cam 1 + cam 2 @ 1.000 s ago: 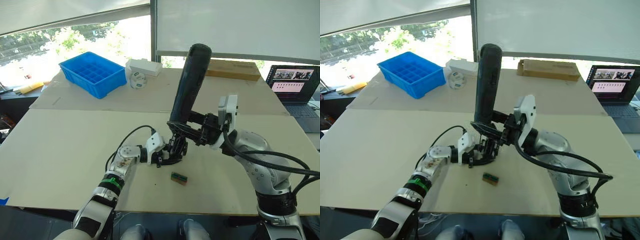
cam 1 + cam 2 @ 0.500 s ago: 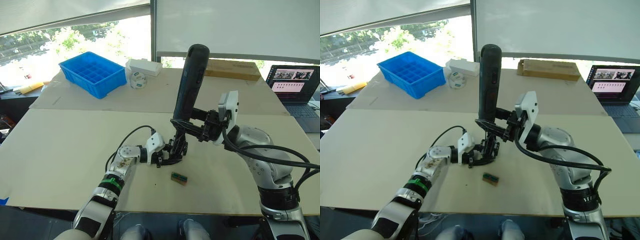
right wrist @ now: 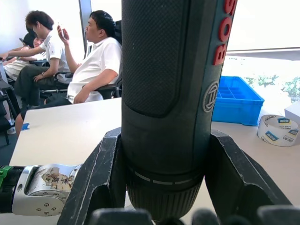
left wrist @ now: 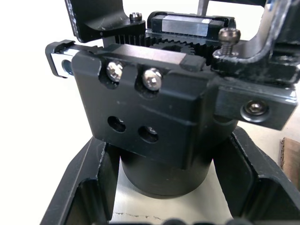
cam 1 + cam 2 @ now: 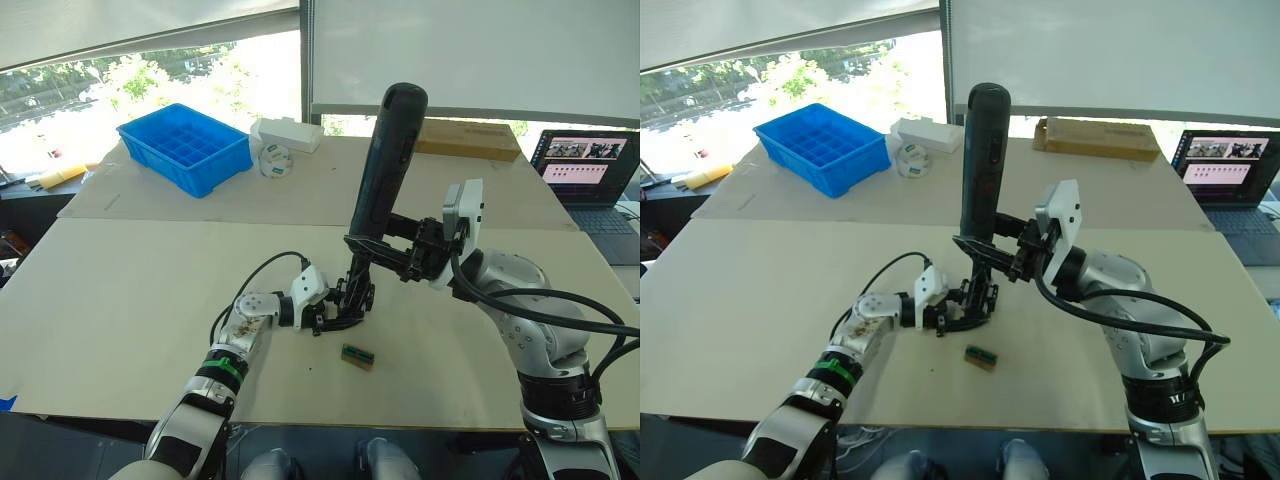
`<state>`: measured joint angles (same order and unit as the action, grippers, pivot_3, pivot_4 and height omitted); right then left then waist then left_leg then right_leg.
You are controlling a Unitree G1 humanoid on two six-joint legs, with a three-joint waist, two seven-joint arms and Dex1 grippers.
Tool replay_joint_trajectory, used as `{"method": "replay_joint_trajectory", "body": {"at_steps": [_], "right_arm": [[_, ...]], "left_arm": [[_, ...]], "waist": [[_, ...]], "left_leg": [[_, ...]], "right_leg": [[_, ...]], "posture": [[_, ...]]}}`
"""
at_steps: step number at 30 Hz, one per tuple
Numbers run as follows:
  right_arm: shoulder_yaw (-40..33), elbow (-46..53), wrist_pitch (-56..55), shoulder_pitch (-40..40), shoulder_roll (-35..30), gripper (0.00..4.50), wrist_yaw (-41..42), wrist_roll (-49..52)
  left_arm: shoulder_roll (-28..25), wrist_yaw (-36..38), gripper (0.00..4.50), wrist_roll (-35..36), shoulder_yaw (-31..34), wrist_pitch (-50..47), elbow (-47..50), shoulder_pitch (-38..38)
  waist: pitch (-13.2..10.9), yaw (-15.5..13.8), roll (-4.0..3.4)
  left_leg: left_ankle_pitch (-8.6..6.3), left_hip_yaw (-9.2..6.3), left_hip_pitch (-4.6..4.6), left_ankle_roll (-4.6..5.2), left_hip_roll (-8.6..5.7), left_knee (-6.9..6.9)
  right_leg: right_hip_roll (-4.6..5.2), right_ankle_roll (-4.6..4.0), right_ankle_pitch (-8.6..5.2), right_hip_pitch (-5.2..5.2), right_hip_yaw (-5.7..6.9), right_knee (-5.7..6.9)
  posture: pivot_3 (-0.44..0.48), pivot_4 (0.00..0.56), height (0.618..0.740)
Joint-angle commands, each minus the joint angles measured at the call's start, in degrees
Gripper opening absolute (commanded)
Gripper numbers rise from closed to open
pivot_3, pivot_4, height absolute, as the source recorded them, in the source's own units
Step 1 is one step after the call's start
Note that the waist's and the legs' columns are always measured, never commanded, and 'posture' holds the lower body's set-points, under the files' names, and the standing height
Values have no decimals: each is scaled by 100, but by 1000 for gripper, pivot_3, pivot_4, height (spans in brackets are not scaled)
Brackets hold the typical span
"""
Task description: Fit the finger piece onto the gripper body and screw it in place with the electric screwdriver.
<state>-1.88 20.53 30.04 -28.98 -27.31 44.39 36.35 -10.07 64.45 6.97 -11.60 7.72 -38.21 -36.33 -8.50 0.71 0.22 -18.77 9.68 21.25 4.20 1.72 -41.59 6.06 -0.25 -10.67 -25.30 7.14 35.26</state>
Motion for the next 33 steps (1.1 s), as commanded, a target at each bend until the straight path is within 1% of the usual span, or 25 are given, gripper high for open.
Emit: {"method": "replay_joint_trajectory", "body": {"at_steps": [1, 33], "right_arm": [[-254, 262, -206, -117, 21, 1919, 27, 207], [-161, 290, 14, -56, -87, 1919, 56, 295]], "left_arm": [[29, 93, 2358, -50, -107, -28, -59, 165], [41, 71, 2358, -68, -120, -54, -39, 198]], "waist": [[0, 0, 0], [0, 0, 0]], "left_leg": [[0, 0, 0, 0, 0, 0], [0, -3, 1, 0, 0, 0]], "right_leg": [[0, 0, 0, 0, 0, 0], [4, 0, 0, 0, 1, 0]], "posture": [[0, 150, 740], [0, 150, 740]]}}
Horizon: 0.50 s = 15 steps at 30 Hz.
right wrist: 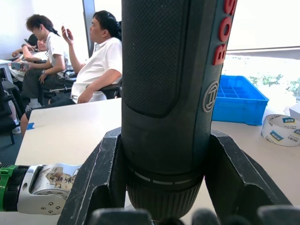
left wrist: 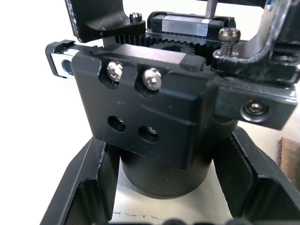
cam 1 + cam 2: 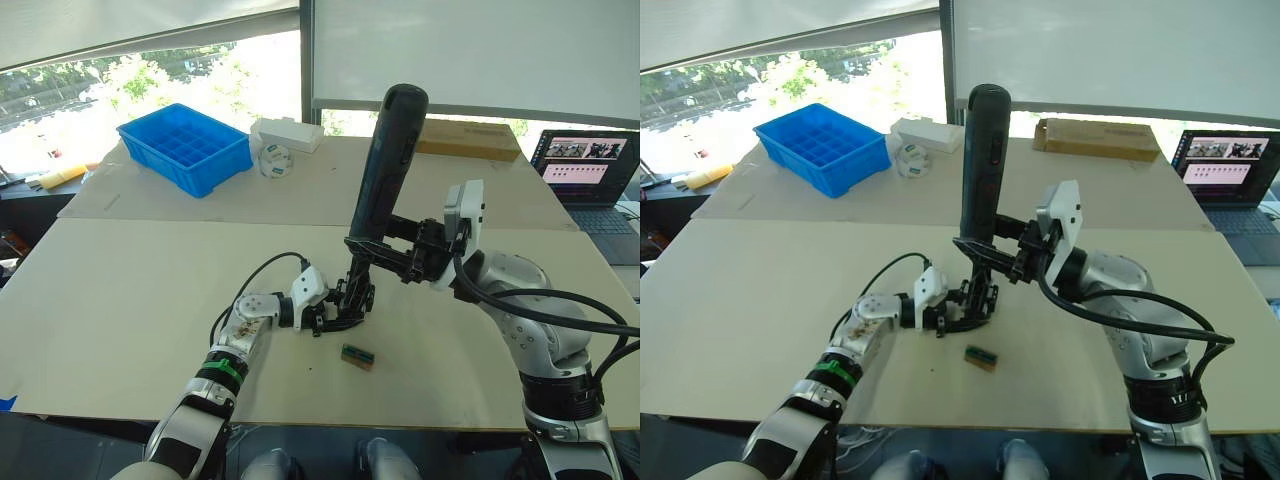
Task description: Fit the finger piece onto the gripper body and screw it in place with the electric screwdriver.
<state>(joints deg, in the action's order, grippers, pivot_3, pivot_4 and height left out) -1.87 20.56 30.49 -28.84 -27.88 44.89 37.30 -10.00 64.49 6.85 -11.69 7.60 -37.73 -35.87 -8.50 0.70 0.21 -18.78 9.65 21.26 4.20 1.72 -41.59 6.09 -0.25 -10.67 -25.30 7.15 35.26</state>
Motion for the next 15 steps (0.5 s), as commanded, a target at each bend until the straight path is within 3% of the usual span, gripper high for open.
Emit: {"method": "replay_joint_trajectory", "body": {"at_steps": [1, 15], "right_arm": [[-158, 282, -20, -70, -31, 1919, 11, 203], [-199, 283, 78, -83, 15, 1919, -20, 272]], "left_arm": [[37, 68, 2358, -57, -109, -41, -95, 146], [22, 68, 2358, -65, -109, -51, -67, 180]], "waist": [[0, 0, 0], [0, -1, 0]], "left_leg": [[0, 0, 0, 0, 0, 0], [0, -2, 0, 0, 1, 0]], "right_leg": [[0, 0, 0, 0, 0, 0], [2, 0, 0, 0, 0, 0]], "posture": [[0, 150, 740], [0, 150, 740]]}}
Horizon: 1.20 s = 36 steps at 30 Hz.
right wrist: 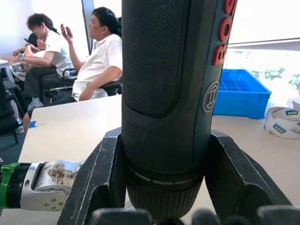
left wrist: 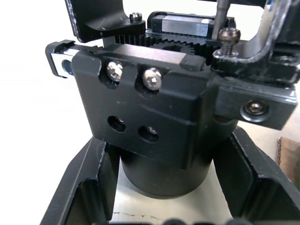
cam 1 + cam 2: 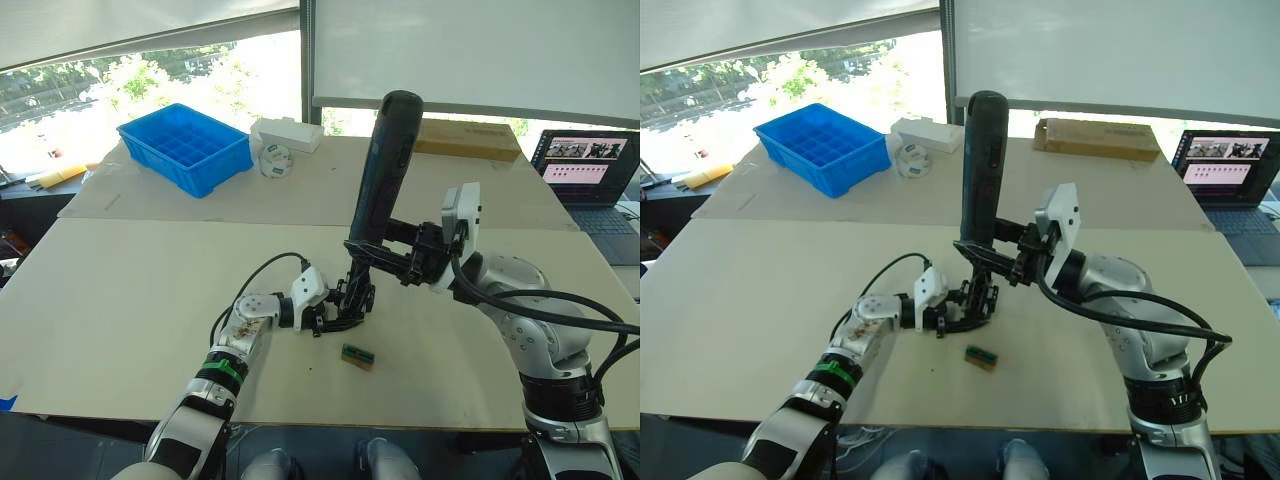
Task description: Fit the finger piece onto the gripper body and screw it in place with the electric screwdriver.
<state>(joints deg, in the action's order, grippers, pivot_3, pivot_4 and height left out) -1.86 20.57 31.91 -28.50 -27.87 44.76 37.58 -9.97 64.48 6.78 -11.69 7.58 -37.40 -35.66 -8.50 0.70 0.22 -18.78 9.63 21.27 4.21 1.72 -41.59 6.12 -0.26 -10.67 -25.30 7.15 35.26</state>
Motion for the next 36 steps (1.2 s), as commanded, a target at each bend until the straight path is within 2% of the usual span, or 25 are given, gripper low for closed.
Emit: {"method": "replay_joint_trajectory", "body": {"at_steps": [1, 36], "right_arm": [[-200, 282, -63, -118, 16, 1919, -4, 249], [26, 340, -102, 18, 56, 1919, -88, 106]], "left_arm": [[18, 69, 2358, -58, -109, -50, -100, 158], [25, 65, 2358, -67, -127, -64, -74, 187]], "waist": [[0, 0, 0], [0, 0, 0]], "left_leg": [[0, 0, 0, 0, 0, 0], [0, -1, 0, 0, 1, 0]], "right_leg": [[0, 0, 0, 0, 0, 0], [1, 0, 0, 0, 0, 0]], "posture": [[0, 150, 740], [0, 150, 740]]}}
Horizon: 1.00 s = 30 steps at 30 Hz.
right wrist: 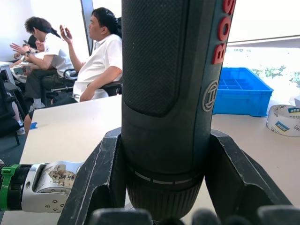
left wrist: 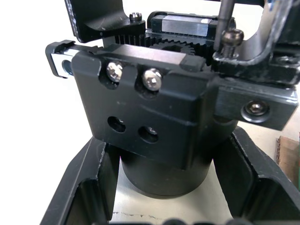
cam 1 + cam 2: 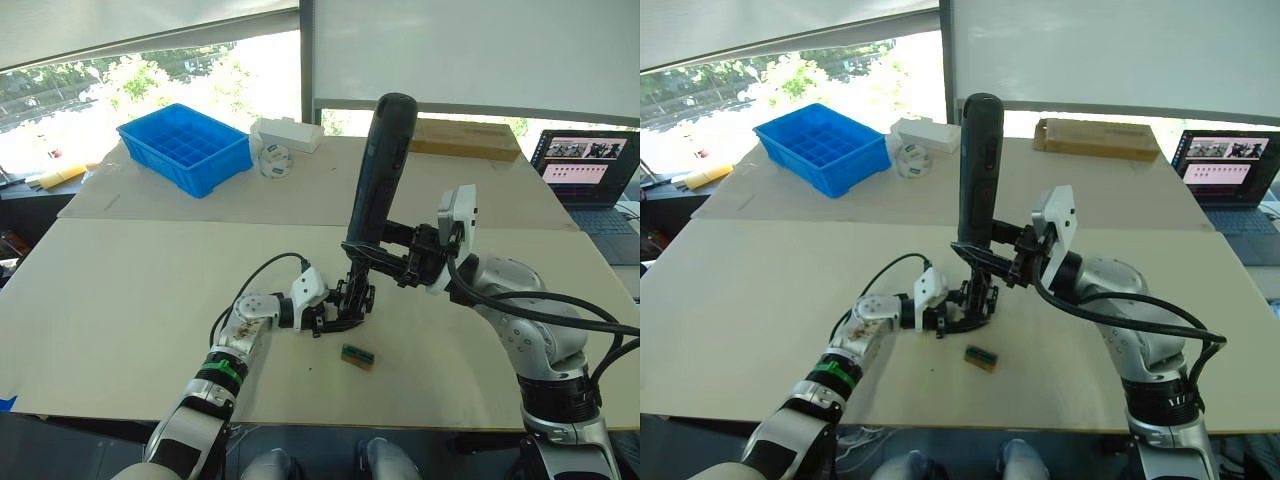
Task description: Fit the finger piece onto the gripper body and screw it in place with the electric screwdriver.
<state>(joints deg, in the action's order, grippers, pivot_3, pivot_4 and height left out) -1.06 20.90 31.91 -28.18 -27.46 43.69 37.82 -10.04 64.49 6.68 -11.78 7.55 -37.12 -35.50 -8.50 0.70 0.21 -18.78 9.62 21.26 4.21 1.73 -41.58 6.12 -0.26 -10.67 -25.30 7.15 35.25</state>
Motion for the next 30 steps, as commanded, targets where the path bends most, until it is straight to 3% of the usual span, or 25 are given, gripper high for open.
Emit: {"method": "replay_joint_trajectory", "body": {"at_steps": [1, 30], "right_arm": [[-50, 309, -103, -12, 15, 1919, 15, 78], [-491, 247, -413, -219, 73, 1919, 222, 194]], "left_arm": [[31, 64, 2358, -57, -118, -61, -100, 172], [26, 75, 2358, -61, -128, -48, -77, 201]], "waist": [[0, 0, 0], [0, 0, 0]], "left_leg": [[0, 0, 0, 0, 0, 0], [0, 0, 0, 0, 0, 0]], "right_leg": [[0, 0, 0, 0, 0, 0], [1, 0, 0, 0, 0, -1]], "posture": [[0, 150, 740], [0, 150, 740]]}}
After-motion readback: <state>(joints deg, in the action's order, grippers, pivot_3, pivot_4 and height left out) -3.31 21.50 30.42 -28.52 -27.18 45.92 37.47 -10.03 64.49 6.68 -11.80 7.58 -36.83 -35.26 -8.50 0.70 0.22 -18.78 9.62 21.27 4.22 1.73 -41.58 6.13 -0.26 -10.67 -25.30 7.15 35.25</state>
